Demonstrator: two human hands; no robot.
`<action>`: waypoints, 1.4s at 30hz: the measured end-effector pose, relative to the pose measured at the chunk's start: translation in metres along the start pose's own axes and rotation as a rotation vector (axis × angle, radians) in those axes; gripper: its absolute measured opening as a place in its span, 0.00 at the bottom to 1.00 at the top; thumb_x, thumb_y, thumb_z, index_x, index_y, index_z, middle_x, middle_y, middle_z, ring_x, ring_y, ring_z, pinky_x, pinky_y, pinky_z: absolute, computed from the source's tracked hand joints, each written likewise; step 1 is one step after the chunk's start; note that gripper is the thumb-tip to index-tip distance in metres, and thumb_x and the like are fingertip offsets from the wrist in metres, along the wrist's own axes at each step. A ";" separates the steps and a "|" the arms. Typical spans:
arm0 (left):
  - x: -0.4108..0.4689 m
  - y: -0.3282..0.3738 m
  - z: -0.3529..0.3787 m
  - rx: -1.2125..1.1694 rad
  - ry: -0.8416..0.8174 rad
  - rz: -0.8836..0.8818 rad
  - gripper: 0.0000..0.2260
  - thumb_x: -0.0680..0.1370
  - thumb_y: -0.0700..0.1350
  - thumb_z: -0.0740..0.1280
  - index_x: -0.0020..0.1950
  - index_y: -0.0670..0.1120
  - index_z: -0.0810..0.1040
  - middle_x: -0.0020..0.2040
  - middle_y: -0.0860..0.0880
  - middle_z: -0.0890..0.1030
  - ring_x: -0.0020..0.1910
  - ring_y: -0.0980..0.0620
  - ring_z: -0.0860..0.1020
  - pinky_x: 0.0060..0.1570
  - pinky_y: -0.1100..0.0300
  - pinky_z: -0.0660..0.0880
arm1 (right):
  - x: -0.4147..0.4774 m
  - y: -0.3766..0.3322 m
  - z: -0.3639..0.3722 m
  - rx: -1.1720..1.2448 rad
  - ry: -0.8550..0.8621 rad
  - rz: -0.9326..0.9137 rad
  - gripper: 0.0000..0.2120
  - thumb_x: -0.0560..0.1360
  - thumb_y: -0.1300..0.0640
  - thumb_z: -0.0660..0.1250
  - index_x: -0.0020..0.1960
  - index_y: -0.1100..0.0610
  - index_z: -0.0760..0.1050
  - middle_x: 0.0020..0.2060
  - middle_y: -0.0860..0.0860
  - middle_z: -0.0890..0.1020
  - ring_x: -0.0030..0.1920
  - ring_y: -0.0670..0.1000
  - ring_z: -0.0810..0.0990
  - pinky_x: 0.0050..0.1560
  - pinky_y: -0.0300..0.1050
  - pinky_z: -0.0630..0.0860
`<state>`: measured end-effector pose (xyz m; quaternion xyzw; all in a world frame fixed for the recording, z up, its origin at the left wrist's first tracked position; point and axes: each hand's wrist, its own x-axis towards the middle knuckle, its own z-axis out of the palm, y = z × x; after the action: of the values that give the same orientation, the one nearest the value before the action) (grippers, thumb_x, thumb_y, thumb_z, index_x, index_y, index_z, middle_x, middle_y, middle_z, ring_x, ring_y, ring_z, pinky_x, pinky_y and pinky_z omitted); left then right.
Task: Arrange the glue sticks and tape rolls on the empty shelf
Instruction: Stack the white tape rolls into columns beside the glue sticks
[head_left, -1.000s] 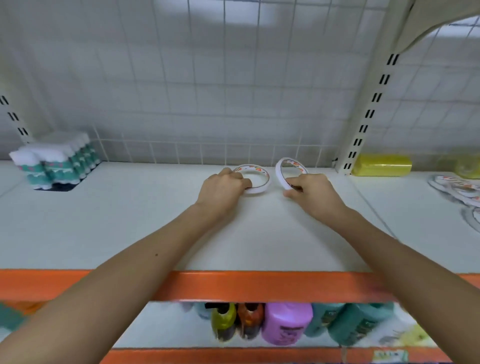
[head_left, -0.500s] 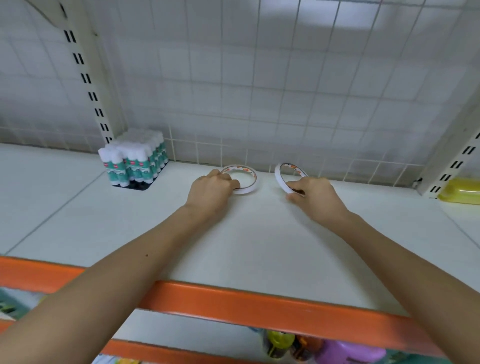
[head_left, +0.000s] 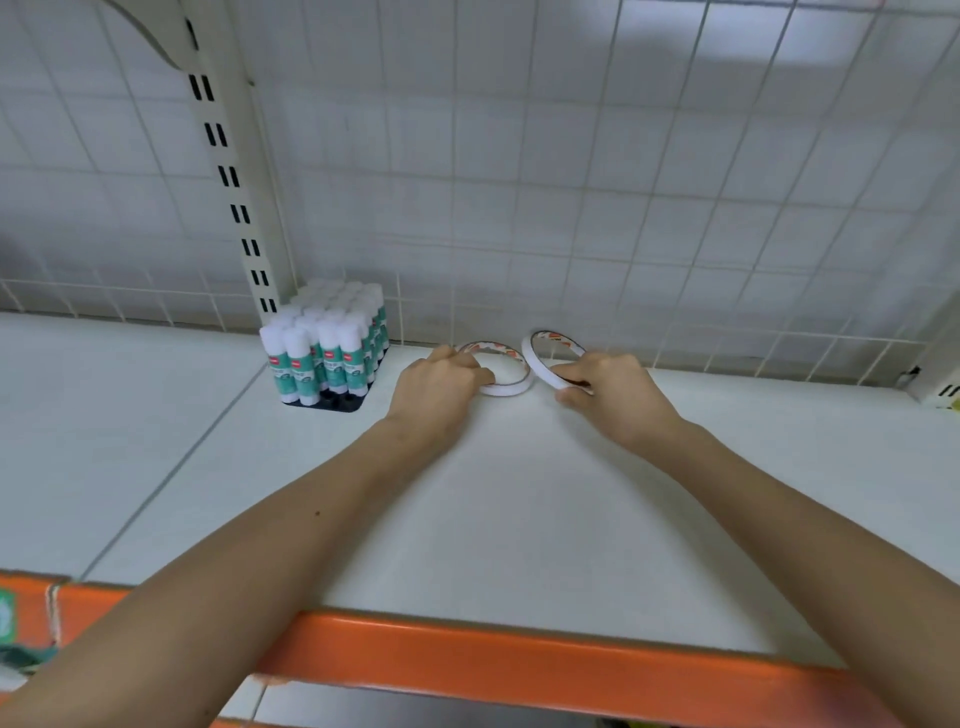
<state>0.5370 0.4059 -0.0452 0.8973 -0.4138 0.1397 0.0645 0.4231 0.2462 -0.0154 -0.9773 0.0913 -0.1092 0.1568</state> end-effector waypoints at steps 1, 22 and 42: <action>0.002 -0.001 0.001 -0.019 -0.005 0.015 0.18 0.76 0.35 0.60 0.60 0.53 0.75 0.57 0.55 0.76 0.57 0.50 0.69 0.42 0.59 0.68 | 0.002 -0.002 0.001 -0.009 0.008 0.006 0.07 0.74 0.61 0.62 0.38 0.60 0.74 0.36 0.58 0.74 0.41 0.58 0.73 0.41 0.50 0.69; -0.002 -0.045 -0.011 -0.293 -0.158 -0.068 0.24 0.76 0.49 0.65 0.70 0.46 0.66 0.67 0.45 0.71 0.66 0.45 0.68 0.62 0.53 0.68 | 0.033 -0.037 0.040 -0.145 -0.069 -0.003 0.11 0.75 0.60 0.63 0.56 0.57 0.77 0.52 0.55 0.77 0.58 0.56 0.71 0.55 0.50 0.72; 0.024 -0.029 0.001 -0.504 -0.204 -0.027 0.25 0.71 0.50 0.72 0.64 0.43 0.72 0.59 0.44 0.79 0.58 0.45 0.76 0.54 0.59 0.68 | 0.035 -0.028 0.036 0.129 0.006 0.271 0.29 0.67 0.49 0.73 0.65 0.56 0.69 0.58 0.53 0.79 0.61 0.55 0.74 0.58 0.40 0.66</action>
<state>0.5742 0.4075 -0.0386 0.8679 -0.4277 -0.0597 0.2455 0.4694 0.2756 -0.0328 -0.9435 0.2159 -0.0956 0.2325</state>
